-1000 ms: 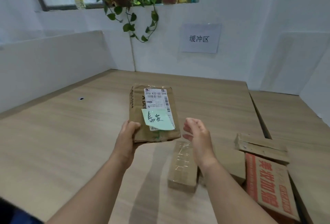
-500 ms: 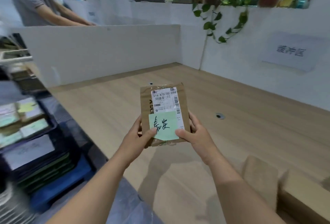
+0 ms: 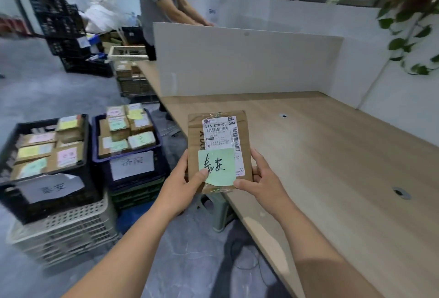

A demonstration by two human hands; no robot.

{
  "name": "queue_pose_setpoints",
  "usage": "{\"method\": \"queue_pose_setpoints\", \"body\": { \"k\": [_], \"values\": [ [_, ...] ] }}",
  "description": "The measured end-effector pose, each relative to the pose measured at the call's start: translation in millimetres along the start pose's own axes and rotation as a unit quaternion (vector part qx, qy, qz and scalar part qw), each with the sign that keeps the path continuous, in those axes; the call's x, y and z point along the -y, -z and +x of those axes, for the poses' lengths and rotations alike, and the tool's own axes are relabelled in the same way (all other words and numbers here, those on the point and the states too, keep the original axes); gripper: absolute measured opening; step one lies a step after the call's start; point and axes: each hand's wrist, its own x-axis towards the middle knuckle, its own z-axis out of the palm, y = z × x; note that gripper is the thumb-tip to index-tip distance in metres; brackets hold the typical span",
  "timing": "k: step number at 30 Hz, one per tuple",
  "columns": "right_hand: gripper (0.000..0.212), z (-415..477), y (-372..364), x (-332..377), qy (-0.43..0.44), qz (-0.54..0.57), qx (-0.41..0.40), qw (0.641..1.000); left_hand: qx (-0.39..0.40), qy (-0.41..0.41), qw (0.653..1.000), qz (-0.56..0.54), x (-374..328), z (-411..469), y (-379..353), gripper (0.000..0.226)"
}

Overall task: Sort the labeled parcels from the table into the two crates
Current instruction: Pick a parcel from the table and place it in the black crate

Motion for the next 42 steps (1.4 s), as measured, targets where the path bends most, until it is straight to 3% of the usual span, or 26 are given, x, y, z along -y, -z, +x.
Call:
{"method": "queue_pose_setpoints", "body": {
  "k": [6, 15, 21, 28, 42],
  "values": [
    [0.102, 36, -88, 7, -0.011, 0.0, 0.064, 0.998, -0.08, 0.021, 0.996, 0.025, 35, -9, 82, 0.05],
    [0.089, 92, -179, 11, 0.001, 0.008, 0.163, 0.987, -0.177, 0.092, 0.979, 0.035, 83, -17, 173, 0.07],
    [0.086, 159, -226, 12, -0.007, 0.022, 0.204, 0.979, -0.221, 0.126, 0.963, 0.09, 108, 12, 229, 0.067],
    [0.087, 244, -286, 13, -0.034, 0.043, 0.246, 0.968, -0.214, 0.184, 0.923, 0.26, 131, 73, 294, 0.067],
    [0.083, 365, -388, 15, -0.058, 0.044, 0.288, 0.955, -0.208, 0.219, 0.899, 0.317, 186, 159, 395, 0.071]
  ]
}}
